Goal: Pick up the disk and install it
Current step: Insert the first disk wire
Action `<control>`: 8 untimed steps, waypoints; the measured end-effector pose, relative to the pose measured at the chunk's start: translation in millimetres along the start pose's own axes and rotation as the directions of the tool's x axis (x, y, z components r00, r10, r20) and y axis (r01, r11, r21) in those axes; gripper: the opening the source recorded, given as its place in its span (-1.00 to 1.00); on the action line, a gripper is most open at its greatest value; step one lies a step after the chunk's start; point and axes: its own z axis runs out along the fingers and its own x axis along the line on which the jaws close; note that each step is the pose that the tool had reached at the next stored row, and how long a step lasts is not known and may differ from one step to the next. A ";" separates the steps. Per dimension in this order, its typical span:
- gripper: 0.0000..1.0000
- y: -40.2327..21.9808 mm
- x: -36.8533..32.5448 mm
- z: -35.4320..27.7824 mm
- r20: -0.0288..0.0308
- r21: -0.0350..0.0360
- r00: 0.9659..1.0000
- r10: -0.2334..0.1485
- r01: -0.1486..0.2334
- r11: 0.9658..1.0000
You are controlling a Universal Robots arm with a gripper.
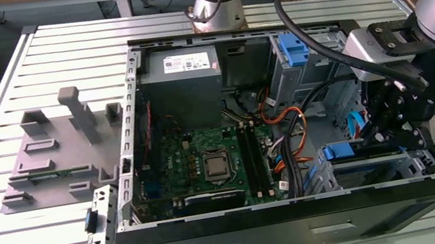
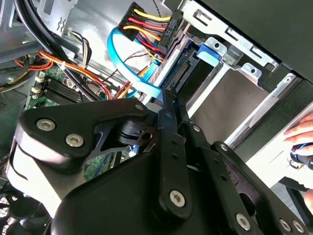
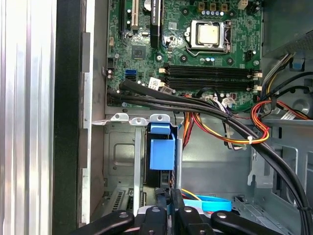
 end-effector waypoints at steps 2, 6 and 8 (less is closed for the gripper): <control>-0.68 0.0 0.0 0.0 0.000 0.000 1.000 0.000 0.000 1.000; -0.68 0.0 0.0 0.5 0.000 0.000 1.000 0.000 0.000 1.000; -0.68 0.0 0.0 0.5 0.000 0.000 1.000 0.000 0.000 1.000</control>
